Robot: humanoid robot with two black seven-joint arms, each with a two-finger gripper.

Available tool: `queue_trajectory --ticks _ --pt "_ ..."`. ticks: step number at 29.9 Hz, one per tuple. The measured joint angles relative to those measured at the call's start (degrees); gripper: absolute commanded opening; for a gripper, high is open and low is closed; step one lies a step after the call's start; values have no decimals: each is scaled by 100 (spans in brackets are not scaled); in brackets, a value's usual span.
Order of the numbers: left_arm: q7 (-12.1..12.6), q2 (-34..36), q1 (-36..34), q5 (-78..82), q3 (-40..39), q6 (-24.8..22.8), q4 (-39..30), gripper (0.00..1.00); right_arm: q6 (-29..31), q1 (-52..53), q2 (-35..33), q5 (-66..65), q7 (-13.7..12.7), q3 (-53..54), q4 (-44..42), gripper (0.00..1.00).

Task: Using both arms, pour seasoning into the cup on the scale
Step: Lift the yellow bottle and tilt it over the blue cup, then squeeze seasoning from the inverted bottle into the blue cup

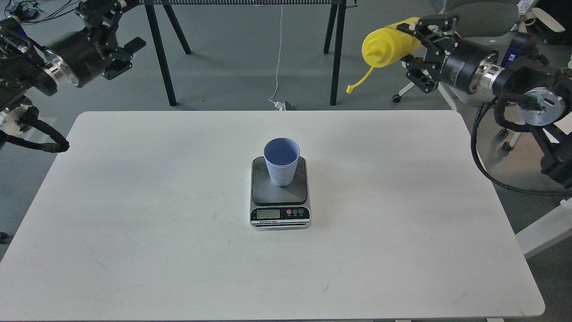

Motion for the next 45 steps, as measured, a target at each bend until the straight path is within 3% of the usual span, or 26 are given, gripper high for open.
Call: queue_trajectory --ticks 19,30,39,45 --pt "0 59 148 -9 -204 0 -9 99 2 1378 817 -1678 35 -1962 -136 18" --pt "0 87 150 -5 -222 0 -7 99 -1 1633 1113 -2118 64 -2340 -243 18" --pt "0 61 156 -7 -222 0 -7 99 -5 1624 1510 -2223 255 -2360 -805 18" --pt "0 36 156 -13 -222 0 -7 99 -311 1577 1739 -2273 281 -2467 -920 18"
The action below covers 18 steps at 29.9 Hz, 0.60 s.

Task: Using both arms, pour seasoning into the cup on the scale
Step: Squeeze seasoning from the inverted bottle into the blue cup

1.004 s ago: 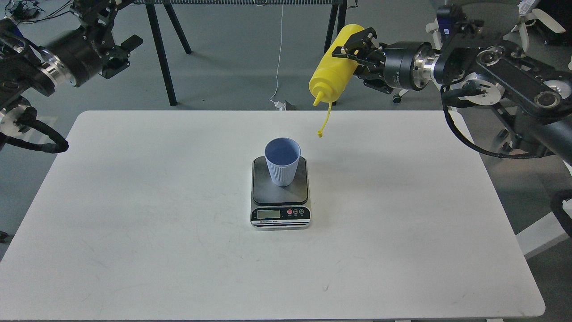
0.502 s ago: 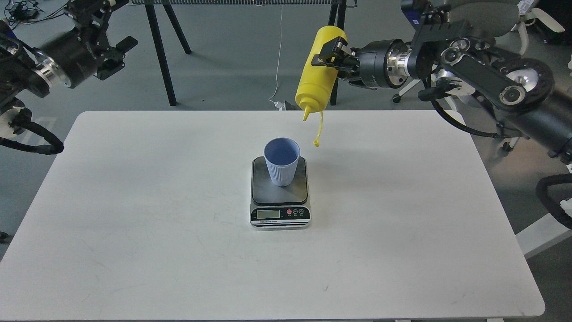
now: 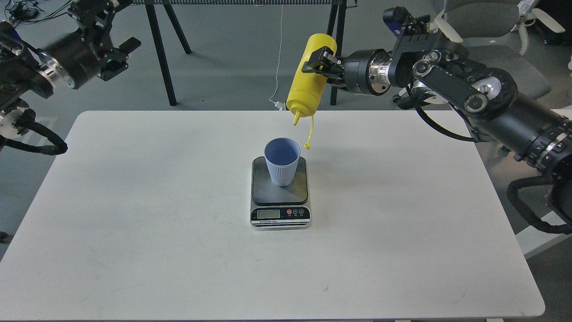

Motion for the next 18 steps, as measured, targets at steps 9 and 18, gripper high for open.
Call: queue_trajectory --ticks 9,18 --pt "0 -17 -5 -1 0 0 0 99 -524 -8 378 -39 197 -426 -333 18" --pt "0 -1 -5 -1 -86 0 0 99 -676 -11 906 -35 300 -438 -932 19"
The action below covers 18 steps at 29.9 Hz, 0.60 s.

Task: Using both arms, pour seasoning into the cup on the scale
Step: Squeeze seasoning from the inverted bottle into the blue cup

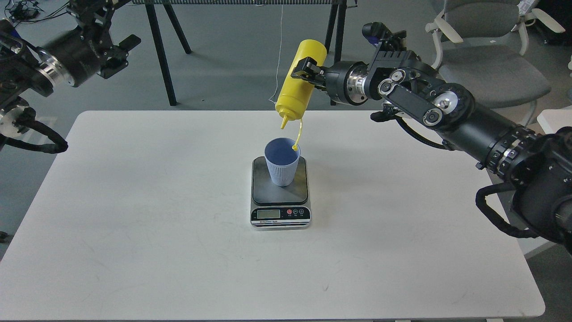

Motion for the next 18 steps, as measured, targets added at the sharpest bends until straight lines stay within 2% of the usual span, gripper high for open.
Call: queue_trajectory --ticks 18 --pt "0 -18 10 0 -10 0 0 99 -188 9 135 2 60 -229 -220 19"
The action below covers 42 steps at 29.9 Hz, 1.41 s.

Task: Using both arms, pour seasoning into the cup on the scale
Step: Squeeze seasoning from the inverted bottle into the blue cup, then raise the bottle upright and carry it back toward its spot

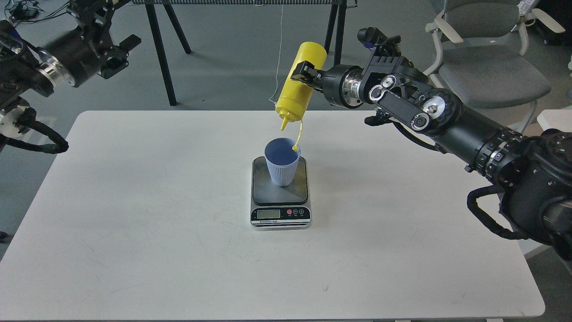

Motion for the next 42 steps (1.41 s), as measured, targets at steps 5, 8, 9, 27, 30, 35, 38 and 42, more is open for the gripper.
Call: queue_trajectory --ticks 5,8,9,27,30,35,38,42 --pt "0 3 0 0 0 0 0 99 -3 0 0 0 0 -5 -4 19" --pt "0 8 -1 0 0 0 0 99 -19 0 0 -2 0 -9 -8 19" --pt "0 8 -1 0 0 0 0 99 -22 0 0 -2 0 -9 -9 19" --pt "0 40 -3 1 2 0 0 99 -74 83 0 148 -22 385 5 20" --pt "0 55 -3 8 19 0 0 99 60 82 0 341 -68 866 50 19" --pt "0 80 -3 13 36 0 1 99 496 54 -347 1247 -158 1709 106 19" --pt "0 83 -3 28 48 0 -1 99 783 22 -792 2144 -349 2169 290 19" --pt "0 71 -6 49 69 -1 0 99 1107 -193 -1663 3670 -611 2665 661 19"
